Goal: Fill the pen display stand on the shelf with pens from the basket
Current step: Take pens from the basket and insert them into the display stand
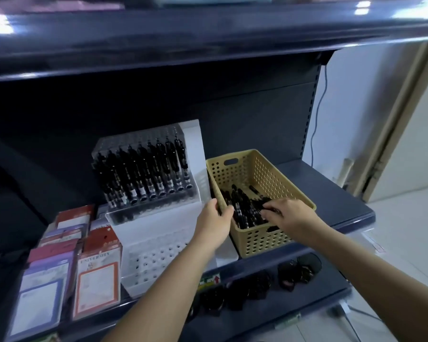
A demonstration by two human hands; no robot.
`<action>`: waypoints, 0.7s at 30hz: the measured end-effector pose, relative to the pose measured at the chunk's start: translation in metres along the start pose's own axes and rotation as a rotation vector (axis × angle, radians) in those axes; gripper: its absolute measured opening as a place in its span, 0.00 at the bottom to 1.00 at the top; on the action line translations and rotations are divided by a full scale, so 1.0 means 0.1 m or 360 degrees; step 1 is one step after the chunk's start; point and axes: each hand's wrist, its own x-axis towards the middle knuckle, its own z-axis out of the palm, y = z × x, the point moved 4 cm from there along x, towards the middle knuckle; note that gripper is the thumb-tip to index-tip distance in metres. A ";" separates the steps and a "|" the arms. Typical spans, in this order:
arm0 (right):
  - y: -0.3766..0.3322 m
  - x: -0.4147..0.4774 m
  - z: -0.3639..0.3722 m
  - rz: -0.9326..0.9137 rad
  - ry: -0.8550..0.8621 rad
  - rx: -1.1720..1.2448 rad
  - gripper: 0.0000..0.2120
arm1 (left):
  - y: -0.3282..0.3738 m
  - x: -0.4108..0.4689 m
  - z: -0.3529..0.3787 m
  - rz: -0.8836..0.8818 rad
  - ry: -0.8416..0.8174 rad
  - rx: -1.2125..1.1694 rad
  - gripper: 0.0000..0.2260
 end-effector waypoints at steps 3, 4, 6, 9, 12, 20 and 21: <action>0.01 -0.01 0.02 -0.0027 0.0053 0.0021 0.19 | 0.04 0.21 0.13 -0.0154 0.0073 -0.0080 0.24; 0.01 -0.01 0.03 -0.0044 0.0067 0.0010 0.19 | 0.07 0.27 0.18 -0.0184 0.0110 -0.0084 0.22; 0.00 0.00 0.03 -0.0064 0.0081 0.0007 0.19 | 0.12 0.33 0.24 -0.0268 0.0208 -0.0025 0.18; -0.01 0.00 0.03 -0.0042 0.0075 0.0081 0.19 | 0.15 0.29 0.24 -0.0311 0.0391 0.0116 0.16; 0.02 -0.01 0.03 0.0023 -0.0008 0.0126 0.22 | 0.14 0.21 0.26 -0.0180 0.0456 0.0098 0.16; 0.28 0.18 -0.03 0.0310 -0.0203 0.0506 0.33 | 0.07 -0.05 0.38 0.0126 0.0544 0.0110 0.21; 0.29 0.21 -0.03 0.0342 -0.0198 0.0493 0.33 | 0.05 -0.10 0.40 0.0153 0.0559 0.0117 0.20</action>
